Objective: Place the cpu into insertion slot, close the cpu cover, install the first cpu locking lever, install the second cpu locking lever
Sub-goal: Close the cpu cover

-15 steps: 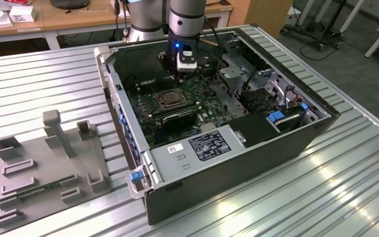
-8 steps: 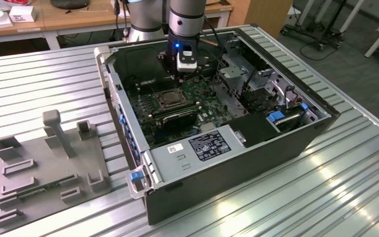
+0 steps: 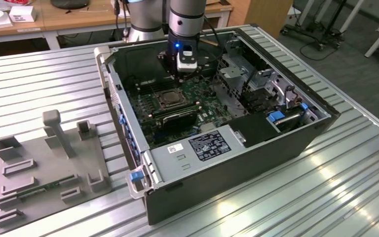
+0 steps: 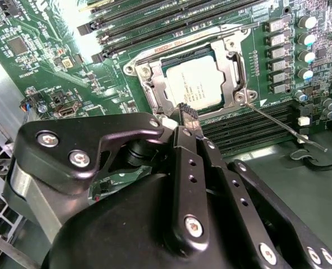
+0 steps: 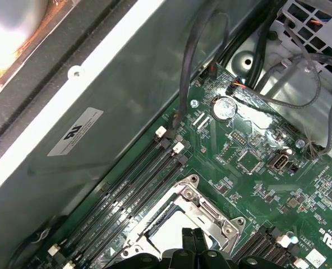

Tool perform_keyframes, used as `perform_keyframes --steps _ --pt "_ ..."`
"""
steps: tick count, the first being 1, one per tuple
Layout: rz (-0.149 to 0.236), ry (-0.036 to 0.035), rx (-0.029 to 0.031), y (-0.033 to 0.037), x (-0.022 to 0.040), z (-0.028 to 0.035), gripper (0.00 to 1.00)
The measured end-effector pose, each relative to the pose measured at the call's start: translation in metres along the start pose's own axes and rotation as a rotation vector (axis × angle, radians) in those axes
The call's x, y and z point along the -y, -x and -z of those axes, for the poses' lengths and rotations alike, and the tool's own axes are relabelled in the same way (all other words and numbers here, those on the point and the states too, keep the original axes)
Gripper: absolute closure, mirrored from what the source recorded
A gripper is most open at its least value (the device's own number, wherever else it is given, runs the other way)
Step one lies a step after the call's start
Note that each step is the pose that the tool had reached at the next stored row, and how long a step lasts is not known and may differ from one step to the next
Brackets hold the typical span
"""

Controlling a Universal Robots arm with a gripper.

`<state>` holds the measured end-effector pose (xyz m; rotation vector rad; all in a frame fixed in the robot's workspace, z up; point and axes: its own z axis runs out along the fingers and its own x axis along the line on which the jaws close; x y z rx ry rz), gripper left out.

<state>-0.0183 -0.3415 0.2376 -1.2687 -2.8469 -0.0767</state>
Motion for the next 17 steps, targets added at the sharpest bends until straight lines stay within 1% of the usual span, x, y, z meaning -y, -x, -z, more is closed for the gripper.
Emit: perform_keyframes --steps 5,17 --pt "0.046 -0.0019 -0.0016 0.0 0.0 0.0 0.89" --pt "0.051 -0.0021 -0.0019 0.0 0.0 0.0 0.89"
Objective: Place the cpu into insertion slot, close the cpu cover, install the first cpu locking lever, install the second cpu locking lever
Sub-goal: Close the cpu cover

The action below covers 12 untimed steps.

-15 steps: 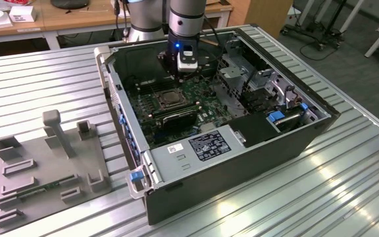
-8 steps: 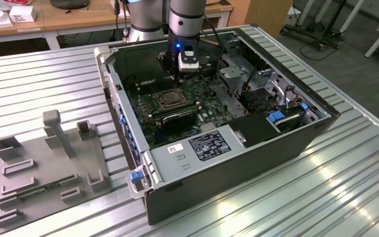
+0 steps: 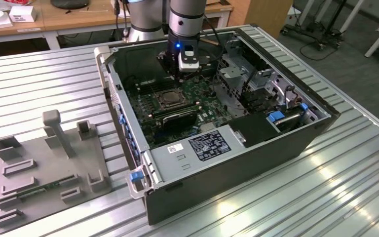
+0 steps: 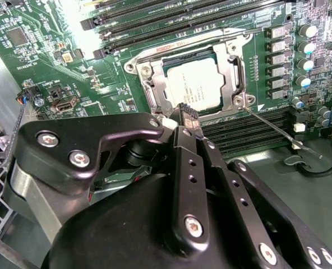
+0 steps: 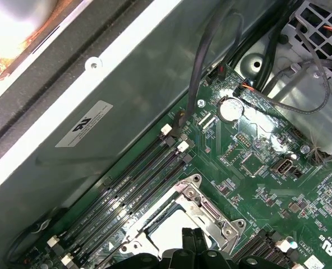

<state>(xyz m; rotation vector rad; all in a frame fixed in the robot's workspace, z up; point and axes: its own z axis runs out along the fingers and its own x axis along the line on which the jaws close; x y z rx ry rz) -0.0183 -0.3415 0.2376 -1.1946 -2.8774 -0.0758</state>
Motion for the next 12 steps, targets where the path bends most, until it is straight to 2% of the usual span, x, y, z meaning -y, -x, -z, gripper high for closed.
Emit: perform_keyframes --steps 8,12 --pt "0.001 0.0 0.0 0.0 0.0 0.0 0.89" --pt "0.015 -0.0006 -0.0005 0.0 0.0 0.0 0.89"
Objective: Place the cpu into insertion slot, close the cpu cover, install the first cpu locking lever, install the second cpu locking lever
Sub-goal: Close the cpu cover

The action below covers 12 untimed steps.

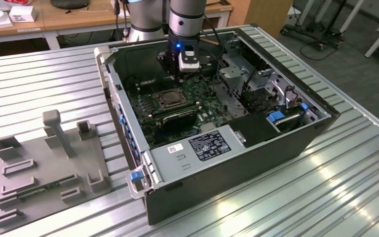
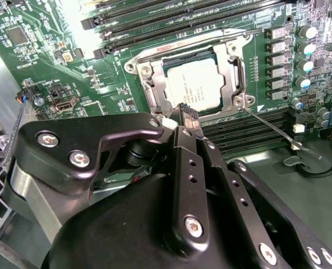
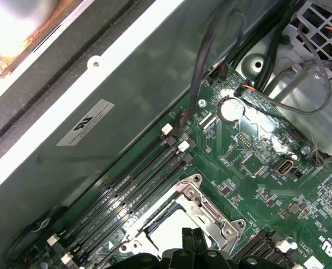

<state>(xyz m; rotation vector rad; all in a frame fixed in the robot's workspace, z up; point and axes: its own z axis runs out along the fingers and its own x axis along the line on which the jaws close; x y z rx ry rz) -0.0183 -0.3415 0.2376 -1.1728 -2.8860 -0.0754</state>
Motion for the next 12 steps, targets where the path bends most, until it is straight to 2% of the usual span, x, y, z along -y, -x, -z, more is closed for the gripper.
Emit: perform_keyframes --steps 3,12 --pt "0.028 -0.0011 -0.001 0.0 0.0 0.0 0.89" --pt "0.157 -0.0063 -0.0052 0.0 0.0 -0.0002 0.89"
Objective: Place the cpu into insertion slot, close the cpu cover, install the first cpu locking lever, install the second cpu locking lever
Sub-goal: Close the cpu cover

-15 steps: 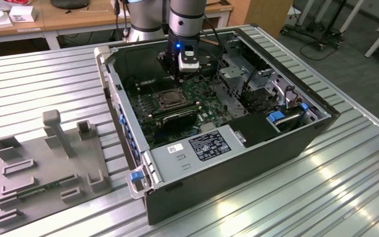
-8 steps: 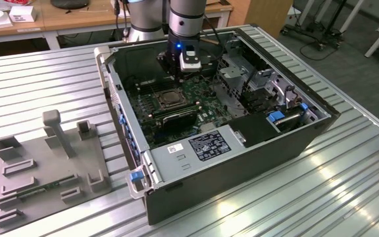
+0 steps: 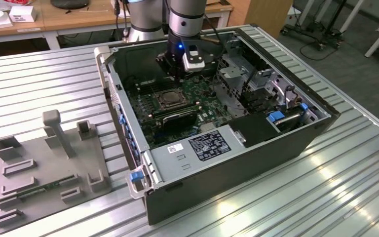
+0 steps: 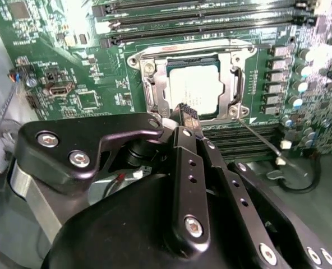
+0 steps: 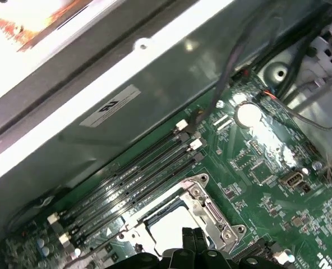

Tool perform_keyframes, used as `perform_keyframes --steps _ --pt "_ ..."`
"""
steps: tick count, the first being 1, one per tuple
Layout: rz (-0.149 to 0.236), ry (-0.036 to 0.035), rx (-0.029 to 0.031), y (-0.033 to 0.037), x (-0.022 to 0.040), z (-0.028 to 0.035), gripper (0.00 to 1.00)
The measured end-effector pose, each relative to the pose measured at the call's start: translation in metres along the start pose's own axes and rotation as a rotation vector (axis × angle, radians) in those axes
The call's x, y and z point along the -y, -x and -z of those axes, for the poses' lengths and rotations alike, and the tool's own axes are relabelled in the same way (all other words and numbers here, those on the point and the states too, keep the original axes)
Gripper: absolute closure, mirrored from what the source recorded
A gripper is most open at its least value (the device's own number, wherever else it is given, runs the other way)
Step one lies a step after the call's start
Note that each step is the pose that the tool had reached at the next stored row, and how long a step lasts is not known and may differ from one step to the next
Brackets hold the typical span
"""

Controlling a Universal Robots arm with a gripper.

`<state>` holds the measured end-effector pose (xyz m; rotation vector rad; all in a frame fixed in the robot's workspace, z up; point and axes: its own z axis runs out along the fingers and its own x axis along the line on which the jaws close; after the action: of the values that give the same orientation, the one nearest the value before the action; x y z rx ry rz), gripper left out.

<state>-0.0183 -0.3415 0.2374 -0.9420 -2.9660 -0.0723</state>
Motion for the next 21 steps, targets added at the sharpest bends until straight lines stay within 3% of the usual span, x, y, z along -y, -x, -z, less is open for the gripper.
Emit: perform_keyframes --steps 21 --pt "0.331 -0.012 -0.0094 0.0001 0.0 -0.0013 0.89"
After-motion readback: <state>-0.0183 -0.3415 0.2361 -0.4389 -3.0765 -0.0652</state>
